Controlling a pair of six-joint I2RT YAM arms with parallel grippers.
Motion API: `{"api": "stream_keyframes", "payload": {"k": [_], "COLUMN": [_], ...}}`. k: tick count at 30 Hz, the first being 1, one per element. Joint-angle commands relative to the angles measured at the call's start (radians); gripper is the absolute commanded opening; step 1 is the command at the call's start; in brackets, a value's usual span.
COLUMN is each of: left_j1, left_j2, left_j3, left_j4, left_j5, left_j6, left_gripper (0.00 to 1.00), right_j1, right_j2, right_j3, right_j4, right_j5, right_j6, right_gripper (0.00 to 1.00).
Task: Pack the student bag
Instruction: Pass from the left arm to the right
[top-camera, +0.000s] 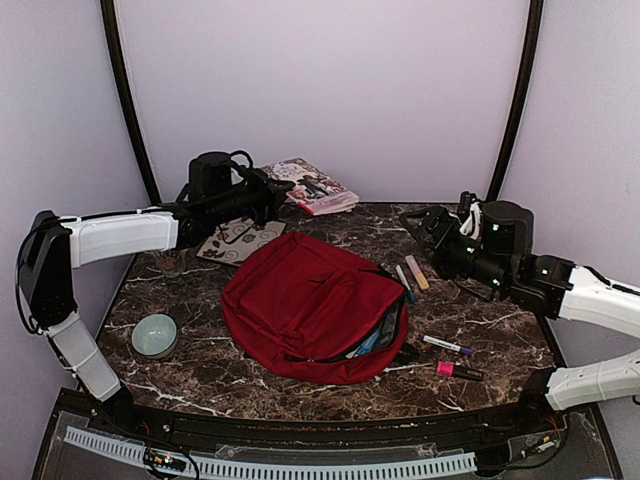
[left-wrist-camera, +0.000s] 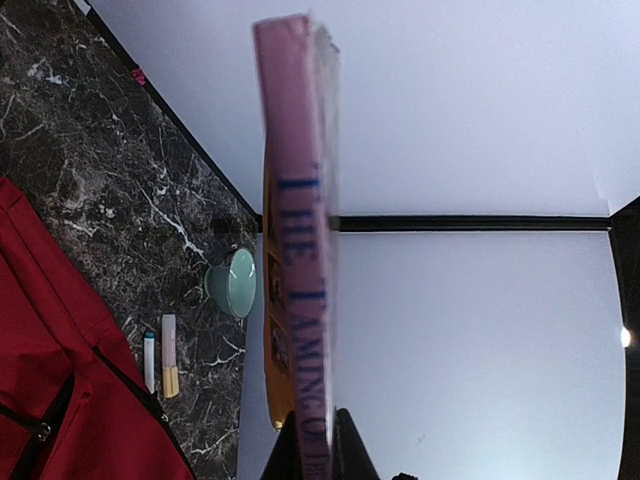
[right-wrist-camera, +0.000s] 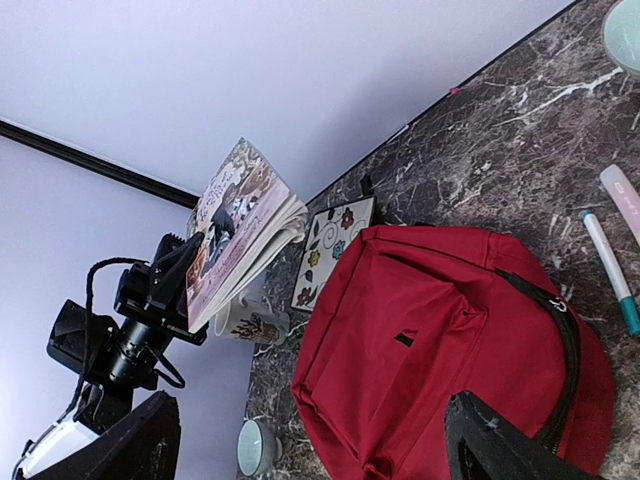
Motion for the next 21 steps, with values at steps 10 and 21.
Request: {"api": "stream_keyframes", "payload": {"k": [10, 21], "left_j1": [-0.111, -0.153], "left_j2": [-0.006, -0.036], "left_j3": [0.012, -0.007], "left_j4": [0.163, 0.202], "left_j5": [-0.03, -0.08], "left_j6": [-0.174, -0.236], "left_gripper": [0.0, 0.0], "right_j1": [0.0, 0.004], "right_j2": [0.228, 0.325], "right_j3": [0.158, 0.278], "right_j4": [0.192, 0.206], "right_j5": [-0.186, -0.214], "right_j6": [0.115, 0.117], "right_gripper": [0.89, 0.78]}}
